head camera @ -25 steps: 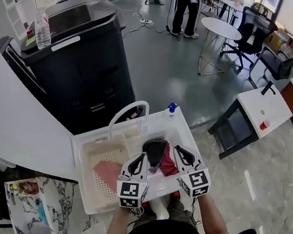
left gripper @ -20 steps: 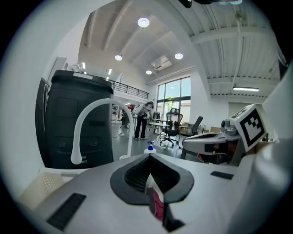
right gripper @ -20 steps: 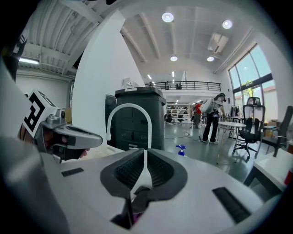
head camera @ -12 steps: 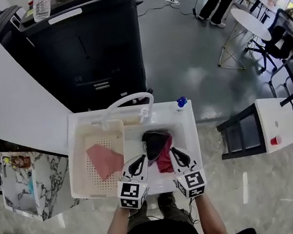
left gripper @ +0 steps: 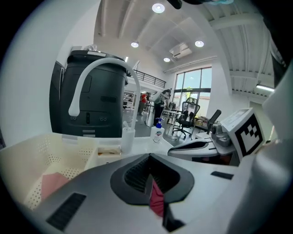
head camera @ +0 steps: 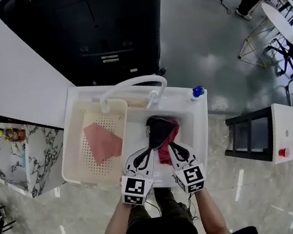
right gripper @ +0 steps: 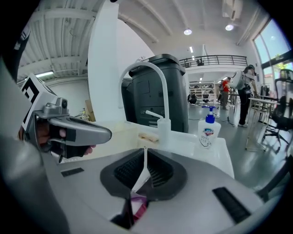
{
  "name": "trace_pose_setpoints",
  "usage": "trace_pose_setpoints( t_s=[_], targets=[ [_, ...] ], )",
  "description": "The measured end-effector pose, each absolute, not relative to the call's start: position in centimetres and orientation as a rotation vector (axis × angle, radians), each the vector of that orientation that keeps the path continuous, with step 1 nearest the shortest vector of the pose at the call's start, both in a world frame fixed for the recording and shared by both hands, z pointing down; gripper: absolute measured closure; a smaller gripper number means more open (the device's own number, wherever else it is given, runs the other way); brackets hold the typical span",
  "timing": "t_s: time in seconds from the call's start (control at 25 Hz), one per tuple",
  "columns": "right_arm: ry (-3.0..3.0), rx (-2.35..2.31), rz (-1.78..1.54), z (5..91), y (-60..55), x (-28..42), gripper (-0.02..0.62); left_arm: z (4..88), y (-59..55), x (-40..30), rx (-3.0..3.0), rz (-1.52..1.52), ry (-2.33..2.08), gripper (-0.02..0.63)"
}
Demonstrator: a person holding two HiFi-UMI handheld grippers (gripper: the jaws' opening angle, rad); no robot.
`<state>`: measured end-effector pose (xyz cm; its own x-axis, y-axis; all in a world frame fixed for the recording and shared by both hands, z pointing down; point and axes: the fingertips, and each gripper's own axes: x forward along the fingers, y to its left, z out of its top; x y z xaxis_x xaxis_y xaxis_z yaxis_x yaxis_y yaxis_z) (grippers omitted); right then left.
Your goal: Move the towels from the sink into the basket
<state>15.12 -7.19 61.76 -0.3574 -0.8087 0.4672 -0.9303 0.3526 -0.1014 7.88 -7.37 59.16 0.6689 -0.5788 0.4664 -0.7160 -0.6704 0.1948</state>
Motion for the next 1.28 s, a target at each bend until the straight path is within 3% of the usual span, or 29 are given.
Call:
trace_pose_setpoints(
  t_s=[0.6,1.12,1.28],
  targets=[
    [-2.282,1.365,0.622,68.5,-6.1,14.4,0.551,67.3,-6.0,6.4,2.309,0.603,-1.093,0.603],
    [-2.238,1.063,0.676,74.4,-7.2,11.2,0.549,69.6,-6.4,5.4,2.235,0.611,-1.127,0.603],
    [-2.199,0.952,0.732,76.7,-7.5,10.3,0.466,70.0,-6.5,5.2,2.221,0.629,-1.137,0.603]
  ],
)
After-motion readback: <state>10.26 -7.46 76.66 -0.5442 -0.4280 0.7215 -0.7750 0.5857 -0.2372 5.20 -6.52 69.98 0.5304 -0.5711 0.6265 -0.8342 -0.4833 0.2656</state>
